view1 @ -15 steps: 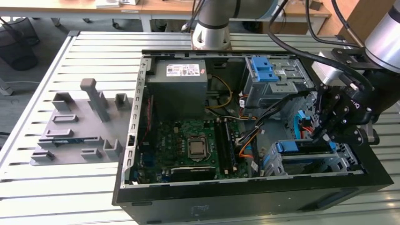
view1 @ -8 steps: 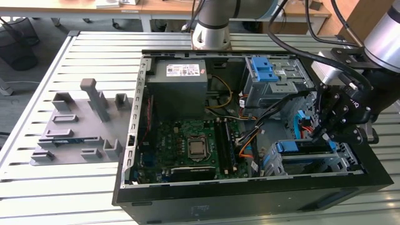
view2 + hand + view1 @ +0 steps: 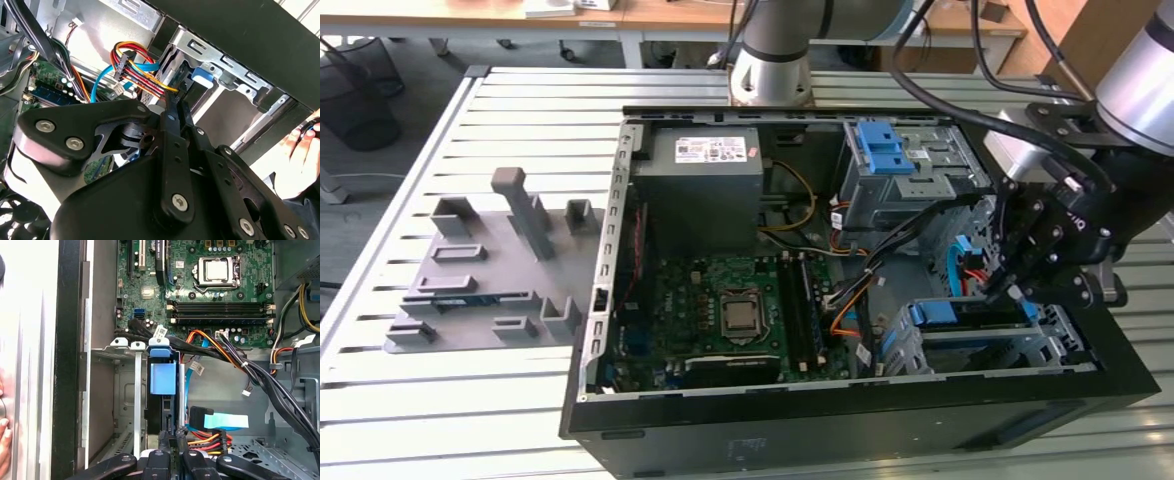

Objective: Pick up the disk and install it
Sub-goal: 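Insert the first disk wire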

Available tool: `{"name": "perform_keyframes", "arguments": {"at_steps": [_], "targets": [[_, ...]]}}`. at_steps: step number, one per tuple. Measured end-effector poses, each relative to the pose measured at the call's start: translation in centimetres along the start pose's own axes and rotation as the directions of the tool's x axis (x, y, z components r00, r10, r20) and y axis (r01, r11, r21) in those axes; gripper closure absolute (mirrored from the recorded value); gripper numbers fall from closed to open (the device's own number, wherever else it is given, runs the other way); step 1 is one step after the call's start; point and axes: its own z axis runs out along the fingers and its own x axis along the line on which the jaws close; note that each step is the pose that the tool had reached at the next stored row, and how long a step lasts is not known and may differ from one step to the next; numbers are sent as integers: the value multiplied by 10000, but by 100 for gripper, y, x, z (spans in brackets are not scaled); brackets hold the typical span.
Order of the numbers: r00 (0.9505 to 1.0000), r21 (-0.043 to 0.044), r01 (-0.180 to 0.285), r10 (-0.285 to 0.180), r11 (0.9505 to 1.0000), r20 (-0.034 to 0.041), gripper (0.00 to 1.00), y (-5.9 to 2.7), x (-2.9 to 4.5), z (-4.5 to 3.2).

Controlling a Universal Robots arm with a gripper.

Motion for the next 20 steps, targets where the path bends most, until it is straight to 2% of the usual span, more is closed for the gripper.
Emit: {"name": "perform_keyframes", "arguments": {"at_steps": [17,19,20], "targets": [[10000,-23,1,-1,10000,1,84,-4,-2,42],[10000,-24,1,-1,10000,4,82,-3,-1,39],[10000,-24,1,-1,10000,4,76,-3,-1,30]]}}
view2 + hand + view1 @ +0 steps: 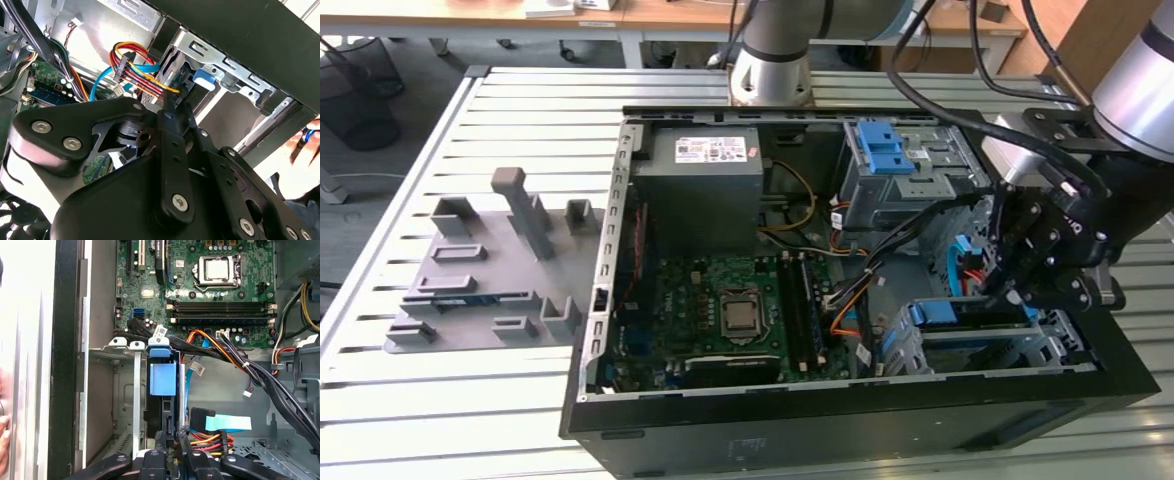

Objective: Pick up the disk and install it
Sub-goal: 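Insert the first disk wire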

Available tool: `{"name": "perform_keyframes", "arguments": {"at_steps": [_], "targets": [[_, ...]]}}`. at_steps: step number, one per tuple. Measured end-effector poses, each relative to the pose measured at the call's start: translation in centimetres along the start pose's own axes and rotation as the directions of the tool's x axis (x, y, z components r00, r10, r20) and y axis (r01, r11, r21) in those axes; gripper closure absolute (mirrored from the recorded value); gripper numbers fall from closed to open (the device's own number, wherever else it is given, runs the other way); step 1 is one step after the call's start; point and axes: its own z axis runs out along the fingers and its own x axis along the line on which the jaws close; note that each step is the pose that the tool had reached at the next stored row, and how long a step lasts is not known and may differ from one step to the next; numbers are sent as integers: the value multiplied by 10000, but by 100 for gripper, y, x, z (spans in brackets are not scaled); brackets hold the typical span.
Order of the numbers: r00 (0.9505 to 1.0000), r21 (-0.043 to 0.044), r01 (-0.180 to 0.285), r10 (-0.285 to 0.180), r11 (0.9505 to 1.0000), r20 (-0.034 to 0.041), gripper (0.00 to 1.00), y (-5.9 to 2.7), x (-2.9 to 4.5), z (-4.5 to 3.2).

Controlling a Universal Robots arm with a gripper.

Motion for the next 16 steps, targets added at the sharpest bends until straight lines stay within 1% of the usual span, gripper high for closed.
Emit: {"name": "perform_keyframes", "arguments": {"at_steps": [5,6,9,11,16], "targets": [[10000,1,-1,1,10000,-3,76,7,6,-118],[10000,1,-1,1,10000,-5,76,8,7,-131],[10000,1,0,0,10000,-1,78,8,7,-130],[10000,0,0,0,10000,-3,89,8,7,-132],[10000,0,0,0,10000,-4,89,8,7,-134]]}}
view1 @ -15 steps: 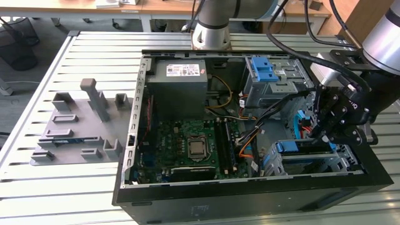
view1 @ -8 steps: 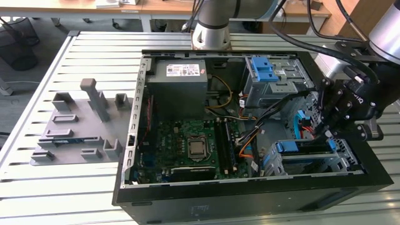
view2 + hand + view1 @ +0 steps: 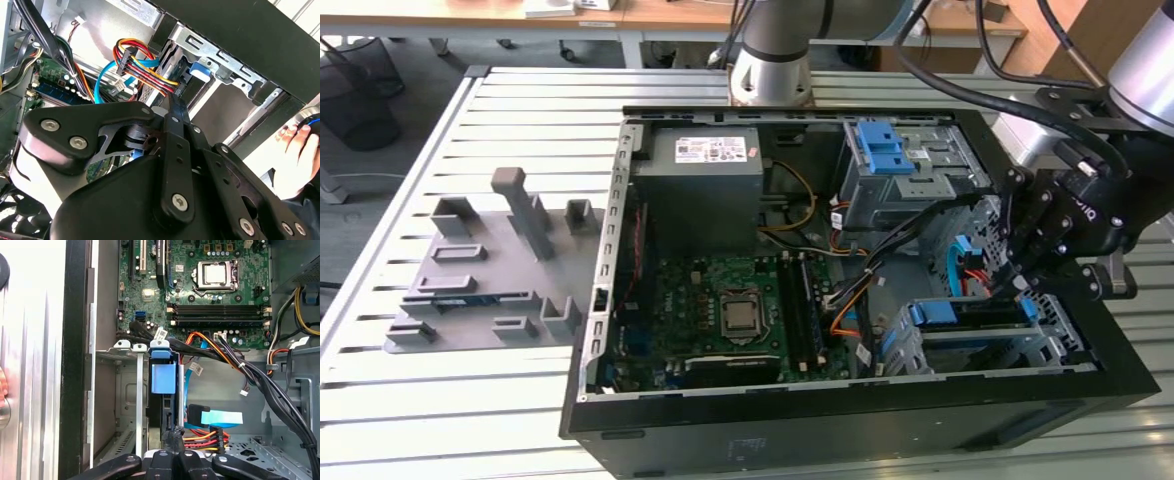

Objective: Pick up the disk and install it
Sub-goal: 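Insert the first disk wire, then insert the second disk wire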

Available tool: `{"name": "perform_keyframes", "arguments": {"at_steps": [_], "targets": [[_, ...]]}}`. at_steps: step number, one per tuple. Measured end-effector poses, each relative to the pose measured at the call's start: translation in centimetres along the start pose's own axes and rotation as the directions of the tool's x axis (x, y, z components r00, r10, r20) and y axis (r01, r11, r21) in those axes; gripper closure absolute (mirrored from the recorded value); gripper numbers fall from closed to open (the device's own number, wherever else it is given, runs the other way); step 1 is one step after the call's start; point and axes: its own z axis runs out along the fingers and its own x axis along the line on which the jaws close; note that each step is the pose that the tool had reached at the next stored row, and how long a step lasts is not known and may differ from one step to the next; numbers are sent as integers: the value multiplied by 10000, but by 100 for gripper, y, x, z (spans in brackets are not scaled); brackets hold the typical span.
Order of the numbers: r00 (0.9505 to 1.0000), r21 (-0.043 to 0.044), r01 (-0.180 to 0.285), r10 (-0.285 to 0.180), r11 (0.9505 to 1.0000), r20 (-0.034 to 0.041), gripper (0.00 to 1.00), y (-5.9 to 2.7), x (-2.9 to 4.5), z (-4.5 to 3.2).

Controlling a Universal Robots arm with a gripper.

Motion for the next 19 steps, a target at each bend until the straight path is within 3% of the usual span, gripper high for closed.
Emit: {"name": "perform_keyframes", "arguments": {"at_steps": [13,19], "targets": [[10000,35,-1,1,10000,-1,89,16,0,-4],[10000,223,-12,12,9997,1,89,118,4,-37]]}}
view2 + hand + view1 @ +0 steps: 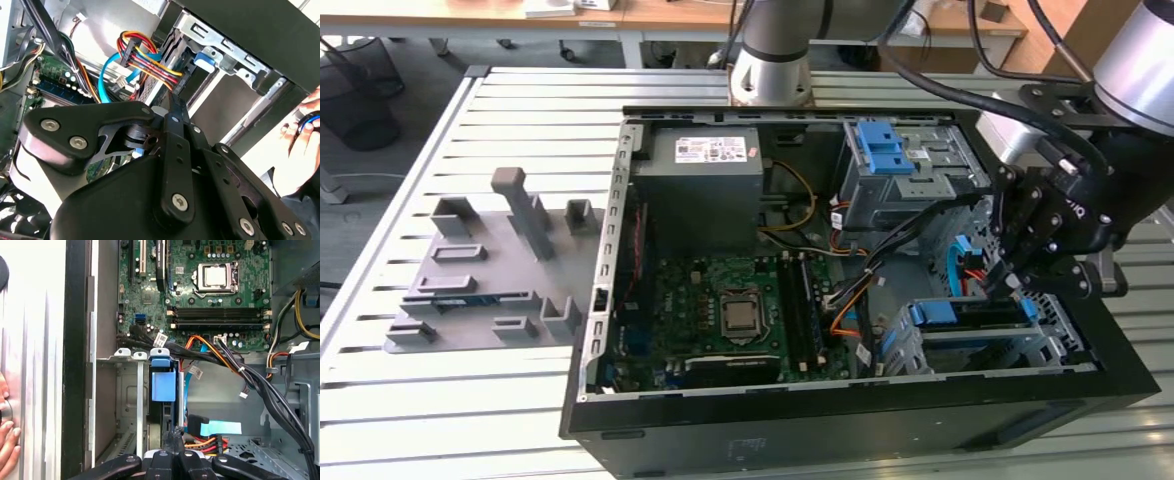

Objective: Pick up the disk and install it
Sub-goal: 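Insert the second disk wire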

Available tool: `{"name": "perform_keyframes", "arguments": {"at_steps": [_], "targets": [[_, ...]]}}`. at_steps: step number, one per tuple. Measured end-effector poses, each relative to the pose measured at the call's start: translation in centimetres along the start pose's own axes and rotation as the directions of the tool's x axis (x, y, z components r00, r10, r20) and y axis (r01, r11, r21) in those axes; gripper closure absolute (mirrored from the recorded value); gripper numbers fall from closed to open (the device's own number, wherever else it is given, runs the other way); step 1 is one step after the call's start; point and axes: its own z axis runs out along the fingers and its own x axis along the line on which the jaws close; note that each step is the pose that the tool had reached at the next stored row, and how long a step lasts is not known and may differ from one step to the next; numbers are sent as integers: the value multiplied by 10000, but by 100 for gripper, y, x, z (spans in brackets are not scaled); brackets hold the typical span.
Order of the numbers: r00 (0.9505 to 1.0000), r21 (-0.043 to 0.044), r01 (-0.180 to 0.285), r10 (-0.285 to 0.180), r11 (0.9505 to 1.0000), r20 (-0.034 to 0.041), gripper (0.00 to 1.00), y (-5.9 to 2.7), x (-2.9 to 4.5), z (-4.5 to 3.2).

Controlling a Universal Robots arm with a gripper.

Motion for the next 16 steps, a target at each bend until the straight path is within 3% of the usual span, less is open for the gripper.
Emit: {"name": "perform_keyframes", "arguments": {"at_steps": [4,12,16], "targets": [[10000,20,-1,1,10000,1,89,9,4,-82],[10000,34,-1,1,10000,1,89,157,6,-81],[10000,39,-2,2,10000,0,89,179,9,-155]]}}
